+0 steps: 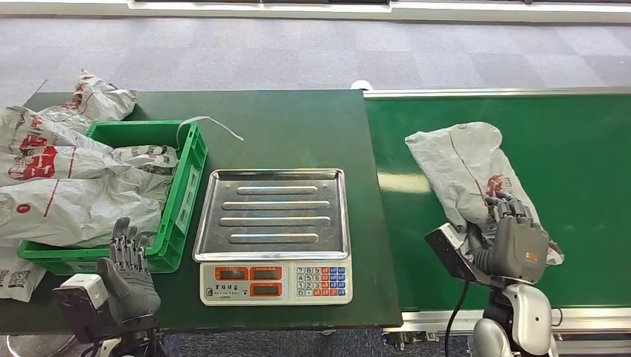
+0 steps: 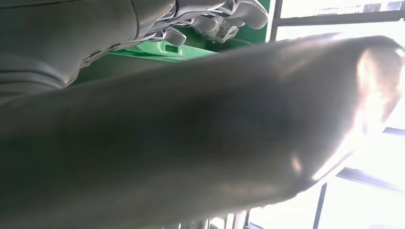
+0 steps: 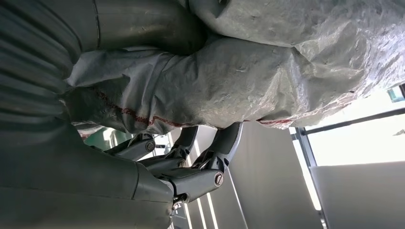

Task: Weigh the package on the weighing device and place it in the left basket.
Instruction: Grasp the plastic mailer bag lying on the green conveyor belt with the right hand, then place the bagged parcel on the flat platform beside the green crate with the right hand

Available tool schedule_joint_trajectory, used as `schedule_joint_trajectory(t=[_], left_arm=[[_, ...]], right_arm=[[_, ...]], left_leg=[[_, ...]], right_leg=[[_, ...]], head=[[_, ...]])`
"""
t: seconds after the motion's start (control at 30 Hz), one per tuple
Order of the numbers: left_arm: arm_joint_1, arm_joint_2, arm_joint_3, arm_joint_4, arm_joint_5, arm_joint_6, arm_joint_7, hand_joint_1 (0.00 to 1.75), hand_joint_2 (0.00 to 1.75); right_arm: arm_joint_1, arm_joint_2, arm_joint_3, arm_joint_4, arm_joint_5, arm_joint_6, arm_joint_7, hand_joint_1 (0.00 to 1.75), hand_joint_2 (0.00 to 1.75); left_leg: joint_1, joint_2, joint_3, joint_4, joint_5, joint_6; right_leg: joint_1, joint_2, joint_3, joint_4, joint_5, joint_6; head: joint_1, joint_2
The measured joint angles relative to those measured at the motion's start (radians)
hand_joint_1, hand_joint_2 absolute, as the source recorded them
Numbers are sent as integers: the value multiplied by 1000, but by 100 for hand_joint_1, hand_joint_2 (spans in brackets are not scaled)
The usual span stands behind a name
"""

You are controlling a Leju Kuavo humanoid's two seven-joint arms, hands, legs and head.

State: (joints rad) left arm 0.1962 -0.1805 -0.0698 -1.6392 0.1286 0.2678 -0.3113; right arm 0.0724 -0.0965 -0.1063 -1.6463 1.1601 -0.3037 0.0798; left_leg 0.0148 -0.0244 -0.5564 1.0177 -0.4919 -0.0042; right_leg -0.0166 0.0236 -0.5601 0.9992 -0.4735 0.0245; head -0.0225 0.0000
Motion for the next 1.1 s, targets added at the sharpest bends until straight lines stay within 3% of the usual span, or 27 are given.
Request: schedule_joint_trajectory(t=[0.13, 0.47, 0.63, 0.87, 1.1], left_arm=[[0, -1, 0, 0, 1, 0, -2, 0, 0], [-17, 4, 0, 23, 22, -10, -18, 0, 0], [-66, 10, -11, 61, 39, -24, -26, 0, 0], [-111, 18, -37, 101, 56, -24, -36, 0, 0], [-145, 22, -50, 125, 70, -16, -44, 0, 0]], right_arm=[[3, -11, -1, -12, 6, -25, -5, 175, 175], [-24, -99, -3, -47, 59, -71, -3, 175, 175], [-179, -108, 93, 21, 34, -35, -94, 175, 175], [-514, -16, 409, 296, -97, -24, -148, 175, 175], [-582, 118, 589, 429, -243, -30, -202, 175, 175]], left_leg=[[0, 0, 0, 0, 0, 0], [0, 0, -1, 0, 0, 0], [0, 5, -9, 0, 1, -1], [0, 4, -6, 0, 10, -6], [2, 1, -9, -1, 10, -7]], right_leg=[[0, 0, 0, 0, 0, 0], [0, 0, 0, 0, 0, 0], [0, 5, -2, 2, 2, -1], [1, 7, -11, 6, 8, -4], [3, 4, -13, 7, 8, -5]], head=[[0, 0], [0, 0], [0, 0], [0, 0], [0, 0]])
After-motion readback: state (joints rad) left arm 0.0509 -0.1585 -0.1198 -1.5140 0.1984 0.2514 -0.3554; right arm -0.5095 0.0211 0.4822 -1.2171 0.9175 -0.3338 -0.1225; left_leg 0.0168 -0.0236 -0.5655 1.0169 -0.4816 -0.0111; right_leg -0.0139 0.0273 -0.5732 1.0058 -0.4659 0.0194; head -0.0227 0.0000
